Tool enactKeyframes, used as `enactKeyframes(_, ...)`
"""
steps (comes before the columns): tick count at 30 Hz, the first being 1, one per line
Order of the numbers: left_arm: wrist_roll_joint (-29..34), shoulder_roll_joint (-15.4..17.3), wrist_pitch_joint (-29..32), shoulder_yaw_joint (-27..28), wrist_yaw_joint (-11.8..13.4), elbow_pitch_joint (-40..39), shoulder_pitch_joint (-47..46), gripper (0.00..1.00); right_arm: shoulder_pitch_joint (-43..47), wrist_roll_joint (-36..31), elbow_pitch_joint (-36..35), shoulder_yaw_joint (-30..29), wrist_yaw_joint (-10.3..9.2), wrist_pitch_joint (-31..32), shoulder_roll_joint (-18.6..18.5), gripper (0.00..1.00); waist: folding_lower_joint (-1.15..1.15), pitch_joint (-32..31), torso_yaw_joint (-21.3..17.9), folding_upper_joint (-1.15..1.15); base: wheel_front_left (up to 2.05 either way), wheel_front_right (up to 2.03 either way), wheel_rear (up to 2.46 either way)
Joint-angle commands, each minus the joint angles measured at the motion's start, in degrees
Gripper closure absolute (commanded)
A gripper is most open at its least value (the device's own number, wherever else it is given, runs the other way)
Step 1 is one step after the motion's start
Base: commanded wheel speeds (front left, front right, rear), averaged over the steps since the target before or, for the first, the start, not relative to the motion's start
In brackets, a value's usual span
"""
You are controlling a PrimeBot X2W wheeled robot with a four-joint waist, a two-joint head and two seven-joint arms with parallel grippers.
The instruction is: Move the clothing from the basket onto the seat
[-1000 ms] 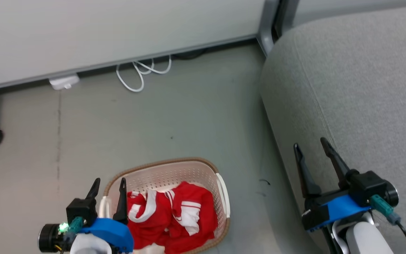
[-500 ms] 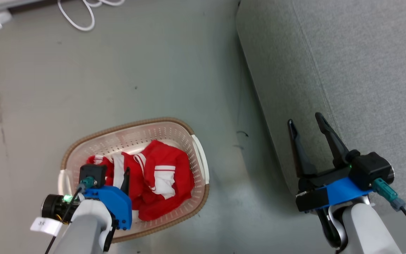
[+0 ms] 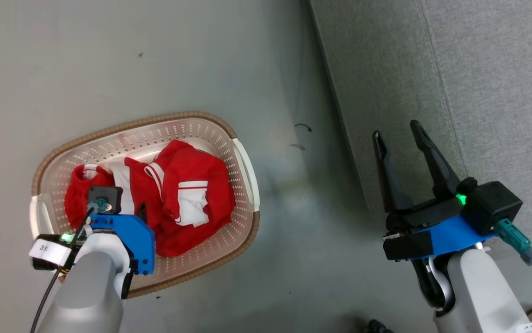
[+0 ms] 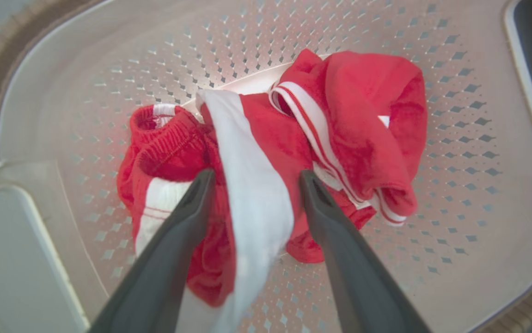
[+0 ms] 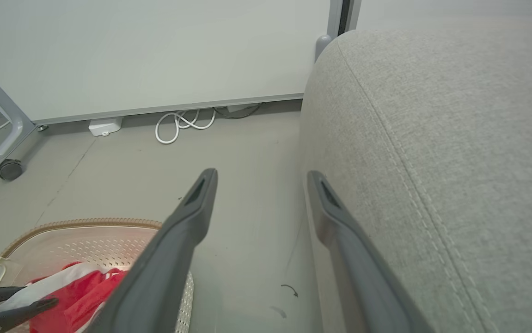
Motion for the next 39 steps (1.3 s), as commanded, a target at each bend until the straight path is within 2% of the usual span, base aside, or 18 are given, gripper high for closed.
enactKeyframes(1, 0.15, 0.36, 0.45, -0.13, 0.45, 0.60, -1.62, 0.00, -1.11, 0.24, -0.54, 0.13, 0.03, -0.19, -0.16, 0.00, -0.01, 1.49, -0.33, 0.00, 0.00, 0.00, 0.00)
enactKeyframes(8, -0.54, 0.04, 2.75, -0.54, 1.25, 4.02, -4.23, 0.00, -2.17, 0.79, -1.14, 0.71, 0.03, -0.19, -0.16, 0.00, -0.01, 3.72, -0.61, 0.00, 0.00, 0.00, 0.00)
enactKeyframes(9, -0.63, 0.00, 2.71, -0.60, 1.35, 4.30, -4.53, 0.30, -2.29, 0.91, -1.23, 0.79, 0.03, -0.19, -0.16, 0.00, -0.01, 3.87, -0.65, 0.00, 0.00, 0.00, 0.00)
enactKeyframes(10, -0.65, -0.04, 2.58, -0.68, 1.34, 4.57, -4.84, 0.90, -2.36, 0.96, -1.27, 0.89, 0.03, -0.19, -0.16, 0.00, -0.01, 4.00, -0.68, 0.00, 0.00, 0.00, 0.00)
enactKeyframes(11, -0.66, -0.13, 2.56, -0.78, 1.23, 4.88, -5.02, 1.00, -2.39, 1.00, -1.27, 0.95, 0.03, -0.19, -0.16, 0.00, -0.01, 4.09, -0.71, 0.00, 0.00, 0.00, 0.00)
enactKeyframes(27, -2.48, -1.47, 0.24, -1.74, -0.23, 7.61, -5.35, 1.00, -2.66, 1.00, -0.20, 1.09, 0.03, -0.19, -0.16, 0.00, -0.01, 1.63, -0.02, 0.00, 0.00, 0.00, 0.00)
enactKeyframes(35, -3.57, -2.97, -2.18, -2.59, -1.35, 8.24, -4.25, 1.00, -1.80, -0.13, 1.39, 0.88, 0.03, -0.18, -0.18, 0.00, -0.01, -4.88, 2.93, 0.00, 0.00, 0.00, 0.00)
enactKeyframes(39, -5.30, -4.06, -4.13, -2.44, -2.94, 8.25, -3.02, 1.00, -0.60, -0.99, 2.61, 0.34, 0.03, -0.19, -0.19, 0.00, -0.01, -9.66, 4.65, 0.00, 0.00, 0.00, 0.00)
